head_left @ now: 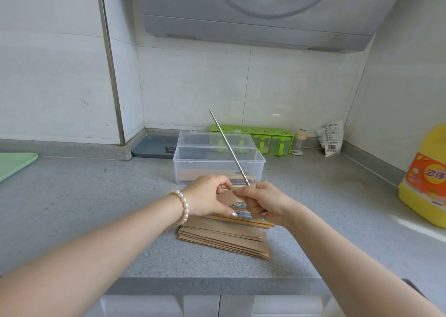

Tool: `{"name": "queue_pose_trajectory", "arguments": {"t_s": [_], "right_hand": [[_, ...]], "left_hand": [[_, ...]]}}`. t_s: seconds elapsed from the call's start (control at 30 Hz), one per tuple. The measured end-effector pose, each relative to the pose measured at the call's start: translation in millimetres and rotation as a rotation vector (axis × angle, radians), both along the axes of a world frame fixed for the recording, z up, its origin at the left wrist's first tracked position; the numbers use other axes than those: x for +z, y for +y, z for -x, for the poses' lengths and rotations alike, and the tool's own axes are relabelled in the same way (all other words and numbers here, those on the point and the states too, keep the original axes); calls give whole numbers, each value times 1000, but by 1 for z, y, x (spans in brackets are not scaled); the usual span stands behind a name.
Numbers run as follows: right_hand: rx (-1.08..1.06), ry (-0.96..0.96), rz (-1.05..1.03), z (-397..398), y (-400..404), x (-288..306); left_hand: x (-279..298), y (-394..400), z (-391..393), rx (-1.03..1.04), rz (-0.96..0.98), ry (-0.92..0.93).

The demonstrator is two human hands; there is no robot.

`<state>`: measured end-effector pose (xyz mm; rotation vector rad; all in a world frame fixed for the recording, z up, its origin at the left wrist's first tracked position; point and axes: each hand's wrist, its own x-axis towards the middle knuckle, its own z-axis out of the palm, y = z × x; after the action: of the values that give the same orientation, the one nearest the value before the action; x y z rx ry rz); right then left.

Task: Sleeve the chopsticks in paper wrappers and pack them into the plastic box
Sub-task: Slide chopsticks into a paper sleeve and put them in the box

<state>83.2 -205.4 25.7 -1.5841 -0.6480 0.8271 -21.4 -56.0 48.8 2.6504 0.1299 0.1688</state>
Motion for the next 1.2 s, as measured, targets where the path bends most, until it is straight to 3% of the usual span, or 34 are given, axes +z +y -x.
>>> {"name": "queue_pose_trajectory", "arguments": {"t_s": [0.13,1.2], "right_hand": [[-21,6,-2,0,-1,0],[37,-100,49,-2,-10,-4]], "left_hand": [[-4,-1,-2,-4,16,-110],[-11,-5,-5,-94,77,-13]]}}
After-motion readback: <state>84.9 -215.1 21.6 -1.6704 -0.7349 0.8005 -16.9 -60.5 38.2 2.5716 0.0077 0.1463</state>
